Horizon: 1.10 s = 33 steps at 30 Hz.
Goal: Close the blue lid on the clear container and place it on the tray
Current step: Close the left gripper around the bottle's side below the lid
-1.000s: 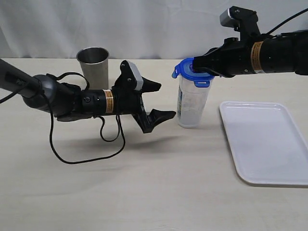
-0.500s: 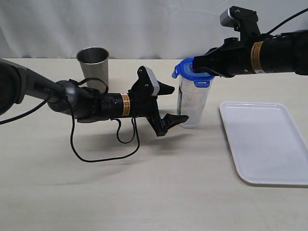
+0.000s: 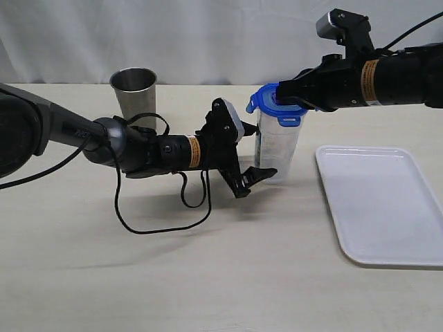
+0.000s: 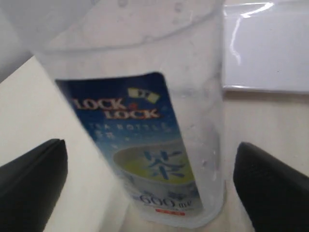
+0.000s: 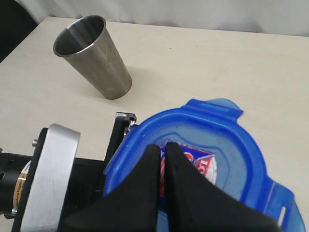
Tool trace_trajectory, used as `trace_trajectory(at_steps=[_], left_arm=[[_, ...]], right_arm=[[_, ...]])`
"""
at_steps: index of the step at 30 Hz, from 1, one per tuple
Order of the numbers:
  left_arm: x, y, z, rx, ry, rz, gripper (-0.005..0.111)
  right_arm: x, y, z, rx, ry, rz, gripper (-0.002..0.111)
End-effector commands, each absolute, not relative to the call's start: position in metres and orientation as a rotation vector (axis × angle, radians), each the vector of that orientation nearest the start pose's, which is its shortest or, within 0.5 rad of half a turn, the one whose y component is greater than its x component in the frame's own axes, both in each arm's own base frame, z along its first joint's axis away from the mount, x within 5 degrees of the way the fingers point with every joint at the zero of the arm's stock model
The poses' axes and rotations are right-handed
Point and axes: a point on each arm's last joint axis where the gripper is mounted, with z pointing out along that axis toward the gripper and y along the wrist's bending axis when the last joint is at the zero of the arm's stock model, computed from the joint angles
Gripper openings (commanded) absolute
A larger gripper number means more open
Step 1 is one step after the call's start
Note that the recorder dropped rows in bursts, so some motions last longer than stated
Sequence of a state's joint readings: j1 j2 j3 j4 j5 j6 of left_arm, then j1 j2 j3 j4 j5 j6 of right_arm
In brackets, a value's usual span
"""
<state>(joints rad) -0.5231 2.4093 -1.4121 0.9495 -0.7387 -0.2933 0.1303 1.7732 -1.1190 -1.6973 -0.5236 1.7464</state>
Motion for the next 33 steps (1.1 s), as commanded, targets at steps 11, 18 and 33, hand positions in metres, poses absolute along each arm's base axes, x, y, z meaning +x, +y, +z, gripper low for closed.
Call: trace_trajectory(at_steps=[11, 18, 33], left_arm=[[0.394, -0.294, 0.082, 1.143, 1.507, -0.709, 0.093], [0.394, -0.294, 0.078, 1.097, 1.521, -0.733, 0.093], [0.397, -0.316, 0.075, 1.018, 1.474, -0.783, 0.093]], right_arm=[[0.371, 0.093, 0.214, -0.439, 2.200, 0.645, 0.004], [0.371, 0.093, 0.214, -0.430, 2.203, 0.650, 0.004], [0.371, 0.093, 0.214, -0.423, 2.205, 0.653, 0.004]])
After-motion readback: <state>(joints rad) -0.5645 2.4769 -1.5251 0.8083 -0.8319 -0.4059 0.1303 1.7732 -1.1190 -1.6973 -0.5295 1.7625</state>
